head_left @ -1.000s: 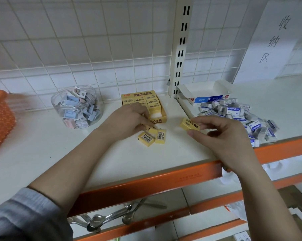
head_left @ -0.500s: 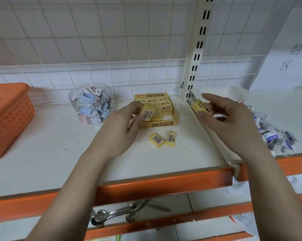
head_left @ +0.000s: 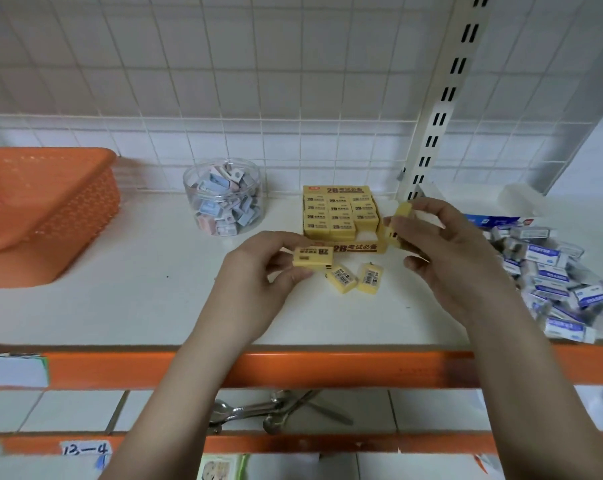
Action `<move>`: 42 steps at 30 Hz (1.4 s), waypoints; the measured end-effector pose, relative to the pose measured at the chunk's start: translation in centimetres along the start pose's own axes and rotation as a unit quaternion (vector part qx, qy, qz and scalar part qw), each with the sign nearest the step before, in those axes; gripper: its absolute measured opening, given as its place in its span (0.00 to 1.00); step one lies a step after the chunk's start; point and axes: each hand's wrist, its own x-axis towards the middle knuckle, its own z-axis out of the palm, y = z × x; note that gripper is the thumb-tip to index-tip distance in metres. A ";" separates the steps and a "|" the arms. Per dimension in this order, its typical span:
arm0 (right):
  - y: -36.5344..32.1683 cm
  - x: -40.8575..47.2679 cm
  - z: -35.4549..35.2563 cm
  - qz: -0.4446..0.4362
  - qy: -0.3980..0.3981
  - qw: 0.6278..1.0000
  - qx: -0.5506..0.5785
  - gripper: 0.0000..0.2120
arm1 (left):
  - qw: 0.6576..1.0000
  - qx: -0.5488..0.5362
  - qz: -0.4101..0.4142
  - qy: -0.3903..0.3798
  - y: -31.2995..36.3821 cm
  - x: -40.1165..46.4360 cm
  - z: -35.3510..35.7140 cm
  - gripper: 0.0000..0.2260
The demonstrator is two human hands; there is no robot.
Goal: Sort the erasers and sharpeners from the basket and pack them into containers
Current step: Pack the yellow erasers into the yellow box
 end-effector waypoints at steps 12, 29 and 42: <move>0.4 0.9 -0.9 0.035 -0.001 0.999 0.025 0.09 | 0.997 0.059 -0.002 0.056 -0.6 -1.0 -0.5 0.21; 2.1 10.5 0.7 -0.024 -0.010 0.871 -0.491 0.09 | 0.988 -0.083 -0.127 0.021 -1.0 -1.7 -0.3 0.15; 1.1 10.2 1.2 -0.035 -0.081 0.783 -0.615 0.16 | 0.851 -0.443 -0.273 0.069 -0.2 -1.4 -0.9 0.20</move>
